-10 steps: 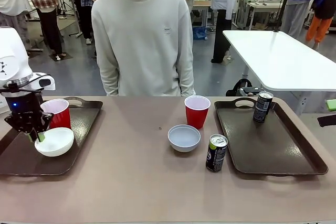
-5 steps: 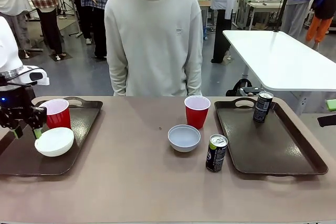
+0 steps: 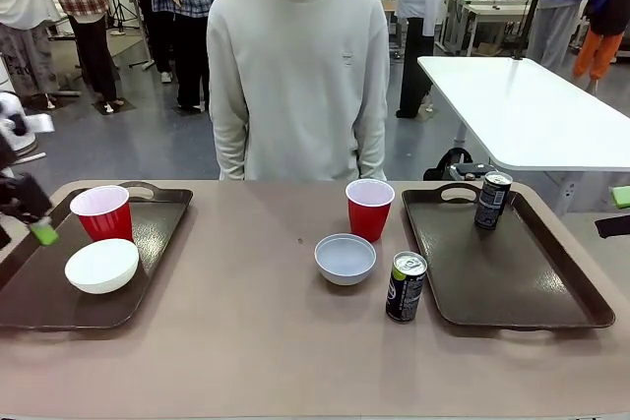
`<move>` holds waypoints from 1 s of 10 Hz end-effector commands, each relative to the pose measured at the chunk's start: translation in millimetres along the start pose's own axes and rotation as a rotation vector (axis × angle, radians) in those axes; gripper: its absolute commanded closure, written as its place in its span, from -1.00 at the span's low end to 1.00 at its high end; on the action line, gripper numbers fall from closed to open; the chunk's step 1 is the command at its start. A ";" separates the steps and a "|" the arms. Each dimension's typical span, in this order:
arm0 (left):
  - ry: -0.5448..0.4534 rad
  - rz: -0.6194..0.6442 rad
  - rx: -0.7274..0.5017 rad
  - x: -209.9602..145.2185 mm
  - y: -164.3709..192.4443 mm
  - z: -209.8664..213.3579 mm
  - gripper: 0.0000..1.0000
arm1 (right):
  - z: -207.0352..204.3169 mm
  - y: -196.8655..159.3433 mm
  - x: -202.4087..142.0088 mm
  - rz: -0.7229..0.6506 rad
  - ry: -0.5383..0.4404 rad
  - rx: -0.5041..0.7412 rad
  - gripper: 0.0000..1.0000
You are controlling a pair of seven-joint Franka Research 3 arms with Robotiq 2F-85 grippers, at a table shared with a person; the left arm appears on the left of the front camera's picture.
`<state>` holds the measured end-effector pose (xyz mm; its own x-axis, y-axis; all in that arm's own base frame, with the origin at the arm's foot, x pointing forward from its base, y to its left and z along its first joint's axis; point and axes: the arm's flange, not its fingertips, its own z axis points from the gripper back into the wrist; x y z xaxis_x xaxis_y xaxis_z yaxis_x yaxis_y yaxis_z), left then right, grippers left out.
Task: Prepare tableware on both trays.
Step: Pick up a Picnic Bowl from the table and place it on a Handle tray.
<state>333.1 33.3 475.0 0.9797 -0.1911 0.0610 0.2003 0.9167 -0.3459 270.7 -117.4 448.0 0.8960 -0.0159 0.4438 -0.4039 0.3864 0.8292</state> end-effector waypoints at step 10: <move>-0.177 0.090 -0.756 -12.0 89.7 -14.0 -0.73 | 10.7 41.7 -7.3 0.036 0.046 -0.200 -1.00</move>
<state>337.2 115.2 427.2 0.9964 -0.0175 0.0831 0.0818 0.4592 -0.8846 267.1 -119.4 456.4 0.8909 0.0061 0.4542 -0.4107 0.4379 0.7997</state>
